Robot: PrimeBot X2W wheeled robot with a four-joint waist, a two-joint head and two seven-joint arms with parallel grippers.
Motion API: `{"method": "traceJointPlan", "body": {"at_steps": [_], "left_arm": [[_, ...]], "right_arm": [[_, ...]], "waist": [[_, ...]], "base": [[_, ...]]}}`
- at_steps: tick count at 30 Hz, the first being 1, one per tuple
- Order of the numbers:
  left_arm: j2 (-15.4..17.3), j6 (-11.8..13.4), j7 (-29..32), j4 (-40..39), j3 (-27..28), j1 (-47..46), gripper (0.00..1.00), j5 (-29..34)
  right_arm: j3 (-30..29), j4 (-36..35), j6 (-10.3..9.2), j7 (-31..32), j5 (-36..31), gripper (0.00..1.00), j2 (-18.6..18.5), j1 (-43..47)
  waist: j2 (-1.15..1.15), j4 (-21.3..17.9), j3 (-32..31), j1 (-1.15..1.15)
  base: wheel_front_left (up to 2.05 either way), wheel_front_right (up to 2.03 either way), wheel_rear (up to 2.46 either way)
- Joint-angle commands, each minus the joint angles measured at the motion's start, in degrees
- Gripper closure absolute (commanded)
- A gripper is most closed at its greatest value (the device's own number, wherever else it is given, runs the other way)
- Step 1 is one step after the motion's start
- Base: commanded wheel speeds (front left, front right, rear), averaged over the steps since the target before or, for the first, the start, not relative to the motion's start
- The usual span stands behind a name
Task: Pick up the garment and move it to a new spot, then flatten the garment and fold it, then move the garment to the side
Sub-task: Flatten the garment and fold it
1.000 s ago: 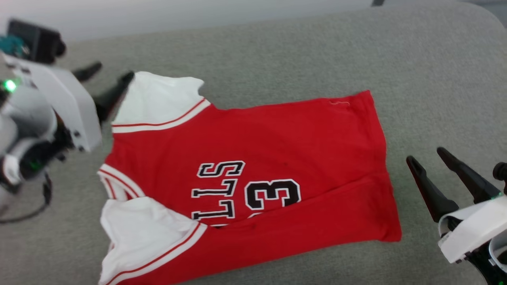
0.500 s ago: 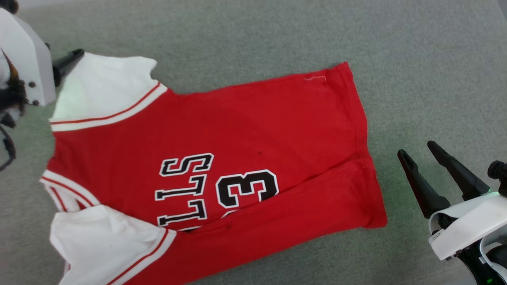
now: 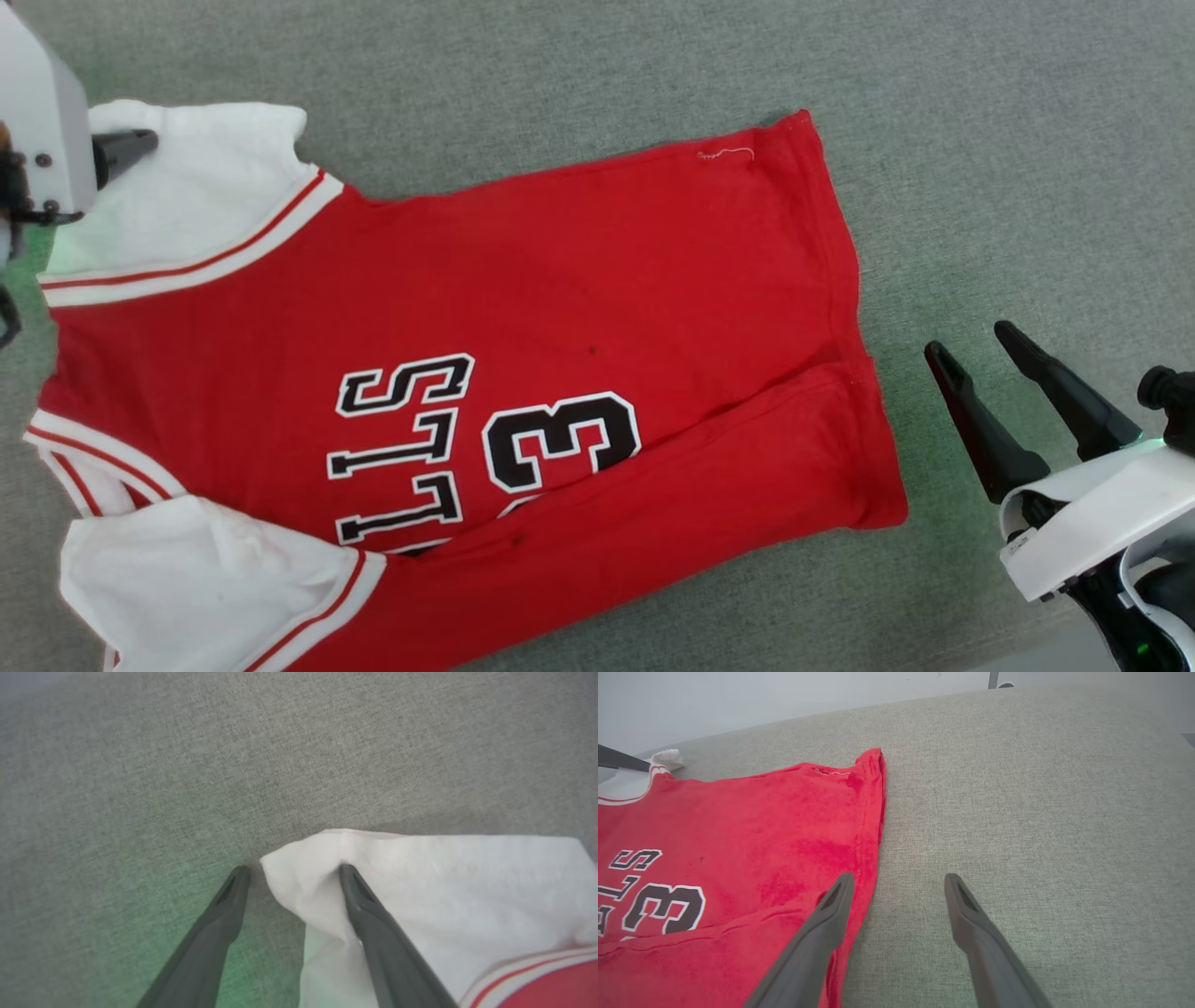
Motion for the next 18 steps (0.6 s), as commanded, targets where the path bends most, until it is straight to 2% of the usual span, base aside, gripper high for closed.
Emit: {"method": "traceJointPlan", "body": {"at_steps": [1, 2, 3, 4, 12, 18], "left_arm": [[-0.9, 0.4, 1.4, 1.0, -1.3, 1.7, 0.17, -0.1], [-1.3, 0.4, 1.8, 1.6, -1.3, 1.7, 0.51, -0.4], [-1.7, 0.5, 2.0, 2.0, -1.4, 1.6, 0.71, -0.4], [-2.1, 0.2, 2.2, 2.3, -1.5, 1.6, 1.0, -0.3], [-5.1, -1.5, 1.5, 4.5, -1.9, 0.7, 1.0, 0.1], [-7.6, -2.3, 1.0, 6.3, -1.9, -0.2, 1.0, 0.1]], "right_arm": [[-0.1, 0.0, 0.02, 0.2, 0.7, 0.0, 0.2, -0.8], [-0.1, 0.0, 0.02, 0.4, 0.8, 0.0, 0.3, -0.8], [-0.1, -0.1, 0.02, 0.7, 0.9, 0.0, 0.3, -0.9], [0.0, -0.2, 0.02, 1.0, 1.0, 0.0, 0.2, -1.1], [-0.2, -0.7, 0.02, 5.4, 1.8, 0.0, -0.5, -3.3], [0.2, 0.9, 0.02, 13.8, 3.0, 0.0, -1.0, -9.4]], "waist": [[0.0, 0.2, 0.0, 0.0], [0.0, 0.3, 0.0, 0.0], [0.0, 0.4, 0.0, 0.0], [0.0, 0.5, 0.0, 0.0], [0.0, 1.5, -0.5, 0.0], [0.0, 2.4, -0.7, 0.0]], "base": [[0.0, 0.0, 0.0], [0.0, 0.0, 0.0], [0.0, 0.0, 0.0], [0.0, 0.0, 0.0], [0.0, 0.0, 0.0], [0.0, 0.0, 0.0]]}}
